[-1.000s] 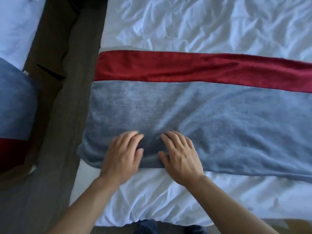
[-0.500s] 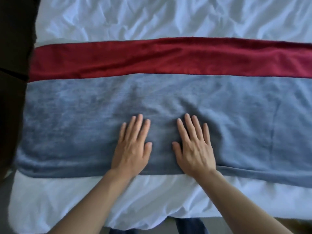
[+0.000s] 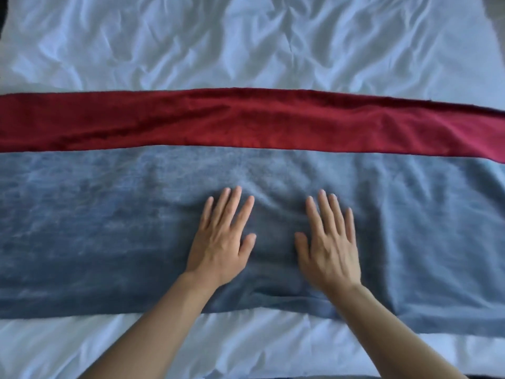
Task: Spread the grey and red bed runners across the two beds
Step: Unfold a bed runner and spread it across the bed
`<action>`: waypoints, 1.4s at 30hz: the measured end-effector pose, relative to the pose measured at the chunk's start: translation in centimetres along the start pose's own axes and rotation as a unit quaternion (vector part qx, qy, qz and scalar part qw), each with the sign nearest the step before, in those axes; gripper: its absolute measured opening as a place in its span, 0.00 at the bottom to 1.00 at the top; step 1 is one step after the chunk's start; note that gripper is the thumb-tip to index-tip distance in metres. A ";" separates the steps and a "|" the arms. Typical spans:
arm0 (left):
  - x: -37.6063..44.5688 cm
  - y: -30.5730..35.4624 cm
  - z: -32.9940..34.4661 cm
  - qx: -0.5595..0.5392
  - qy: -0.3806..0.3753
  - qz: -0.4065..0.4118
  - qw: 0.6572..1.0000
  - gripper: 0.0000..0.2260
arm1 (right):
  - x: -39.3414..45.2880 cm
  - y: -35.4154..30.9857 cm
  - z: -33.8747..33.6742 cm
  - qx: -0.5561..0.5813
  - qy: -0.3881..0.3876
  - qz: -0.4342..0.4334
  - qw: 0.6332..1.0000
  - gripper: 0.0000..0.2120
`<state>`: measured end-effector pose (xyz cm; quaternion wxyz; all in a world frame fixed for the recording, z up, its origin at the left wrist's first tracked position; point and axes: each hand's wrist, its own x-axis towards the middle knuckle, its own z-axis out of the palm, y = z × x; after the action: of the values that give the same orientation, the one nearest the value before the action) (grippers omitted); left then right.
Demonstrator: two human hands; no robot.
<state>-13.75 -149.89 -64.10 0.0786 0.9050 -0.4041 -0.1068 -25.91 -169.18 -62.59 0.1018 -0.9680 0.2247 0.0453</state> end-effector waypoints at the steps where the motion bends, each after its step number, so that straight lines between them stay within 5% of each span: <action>1: 1.3 -0.1 -0.4 -0.002 0.010 0.003 1.000 0.30 | 1.8 -1.3 -0.2 0.012 0.007 -0.018 1.000 0.33; 12: 13.3 -10.1 -2.1 0.042 0.044 -0.117 0.991 0.30 | 17.9 -8.4 1.5 0.013 -0.005 -0.124 0.992 0.32; 20: 18.6 -15.8 -3.3 0.006 0.059 -0.230 0.971 0.31 | 20.8 -0.5 1.2 -0.001 0.038 0.026 0.999 0.38; 28: 20.2 -2.7 -1.3 -0.003 0.055 -0.010 0.998 0.31 | 20.8 0.0 0.3 0.032 0.047 -0.023 0.998 0.34; 37: 22.3 -1.5 0.1 0.046 0.018 -0.048 0.998 0.32 | 19.9 13.6 -1.3 -0.019 0.041 0.108 0.993 0.38; 42: 22.0 -1.2 -0.6 0.039 -0.004 -0.062 0.997 0.32 | 19.9 13.8 -1.8 0.003 0.039 0.121 0.992 0.38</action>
<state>1.57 -165.59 -66.64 0.0346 0.9302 -0.3516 -0.0993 -14.14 -190.16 -65.95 0.0893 -0.9346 0.3438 0.0186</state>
